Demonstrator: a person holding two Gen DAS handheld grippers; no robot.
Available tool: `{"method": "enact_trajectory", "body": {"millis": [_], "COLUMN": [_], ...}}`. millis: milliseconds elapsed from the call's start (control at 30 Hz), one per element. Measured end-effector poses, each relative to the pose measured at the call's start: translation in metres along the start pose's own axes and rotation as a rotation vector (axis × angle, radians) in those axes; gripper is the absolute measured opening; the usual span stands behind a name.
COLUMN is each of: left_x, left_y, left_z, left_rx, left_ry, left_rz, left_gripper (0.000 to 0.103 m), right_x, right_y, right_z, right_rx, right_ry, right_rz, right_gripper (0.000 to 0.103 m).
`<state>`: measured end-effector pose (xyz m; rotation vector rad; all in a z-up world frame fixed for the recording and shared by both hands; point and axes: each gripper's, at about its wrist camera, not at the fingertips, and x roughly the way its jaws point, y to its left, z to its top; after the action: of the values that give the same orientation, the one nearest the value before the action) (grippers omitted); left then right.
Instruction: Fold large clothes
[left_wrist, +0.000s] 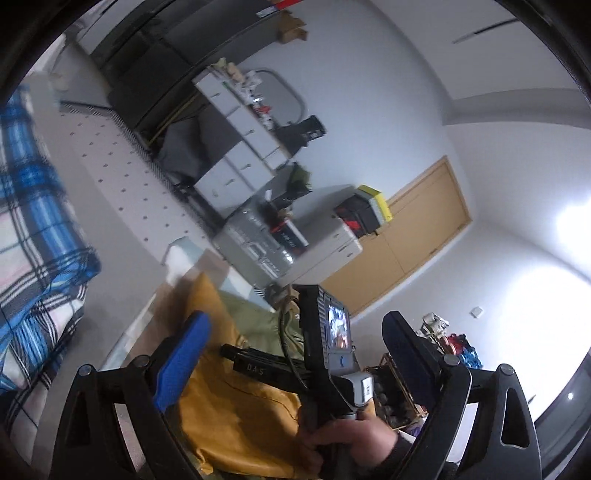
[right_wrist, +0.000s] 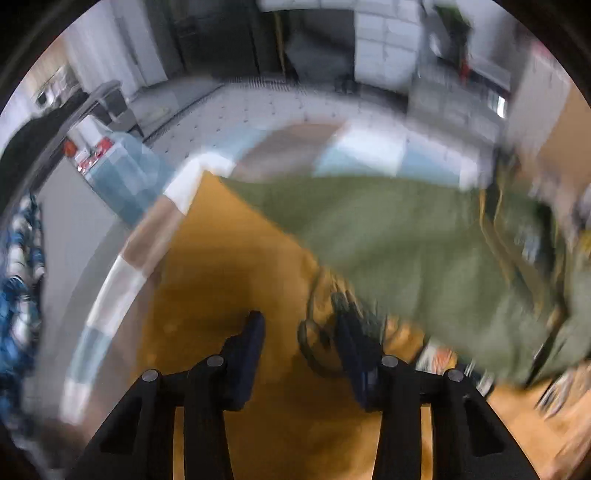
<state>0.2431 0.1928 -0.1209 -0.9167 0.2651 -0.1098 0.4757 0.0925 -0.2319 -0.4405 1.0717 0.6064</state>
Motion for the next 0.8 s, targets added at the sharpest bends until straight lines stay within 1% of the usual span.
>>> {"method": "enact_trajectory", "body": {"millis": [33,67,100,167,233,267,333,400,433,467,500,533,567,600,667,700,733,800], "left_x": [0.002,0.005,0.009,0.013,0.014,0.016,0.020,0.026,0.031,0.036,0.043,0.048,0.053,0.056,0.064,0.068,0.074,0.081], "left_y": [0.002,0.004,0.004,0.007,0.008,0.008,0.009,0.007,0.005,0.005,0.002,-0.001,-0.004,-0.007,-0.011,-0.013,-0.016,-0.021], "left_z": [-0.001,-0.002,-0.003,0.001,0.003,0.002,-0.002,-0.008,-0.011,-0.013,-0.019,-0.023,-0.027,-0.032,-0.041,-0.044,-0.051,-0.062], "left_rx": [-0.015,-0.030,-0.038,-0.046,-0.053,-0.057,-0.065,-0.063,-0.057,-0.049,-0.025,0.004,0.031,0.059,0.098,0.115,0.144,0.202], "left_ry": [0.012,0.025,0.038,0.050,0.070,0.084,0.118,0.161,0.188,0.209,0.242,0.271,0.294,0.323,0.377,0.408,0.459,0.516], "left_rz": [0.007,0.010,0.009,0.027,0.039,0.037,0.034,0.038,0.040,0.045,0.060,0.082,0.104,0.119,0.125,0.135,0.153,0.184], "left_gripper": [0.091,0.091,0.091,0.091,0.091,0.091,0.091,0.091,0.091,0.091,0.091,0.091,0.091,0.091,0.091,0.091,0.091,0.091], "right_x": [-0.004,-0.016,-0.028,-0.044,-0.053,-0.060,-0.081,-0.091,-0.089,-0.077,-0.061,-0.050,-0.058,-0.059,-0.075,-0.087,-0.102,-0.131], "right_y": [-0.001,-0.004,-0.011,-0.032,-0.059,-0.074,-0.100,-0.117,-0.121,-0.126,-0.135,-0.132,-0.134,-0.136,-0.146,-0.152,-0.157,-0.168], "right_z": [0.001,0.001,-0.002,-0.009,-0.026,-0.037,-0.063,-0.082,-0.089,-0.100,-0.107,-0.112,-0.120,-0.124,-0.134,-0.142,-0.149,-0.161], "right_rx": [0.001,0.009,0.022,0.063,0.120,0.152,0.192,0.194,0.188,0.166,0.150,0.147,0.145,0.131,0.177,0.198,0.214,0.244], "right_ry": [0.003,-0.022,-0.061,-0.110,-0.112,-0.110,-0.149,-0.143,-0.126,-0.063,0.000,-0.002,-0.068,-0.065,-0.063,-0.085,-0.117,-0.183], "right_rz": [-0.005,-0.003,0.001,-0.028,-0.061,-0.083,-0.110,-0.178,-0.205,-0.235,-0.249,-0.235,-0.227,-0.213,-0.196,-0.191,-0.187,-0.218], "right_gripper": [0.035,0.029,0.028,0.028,0.028,0.028,0.028,0.029,0.031,0.031,0.030,0.029,0.032,0.030,0.030,0.029,0.029,0.030]}}
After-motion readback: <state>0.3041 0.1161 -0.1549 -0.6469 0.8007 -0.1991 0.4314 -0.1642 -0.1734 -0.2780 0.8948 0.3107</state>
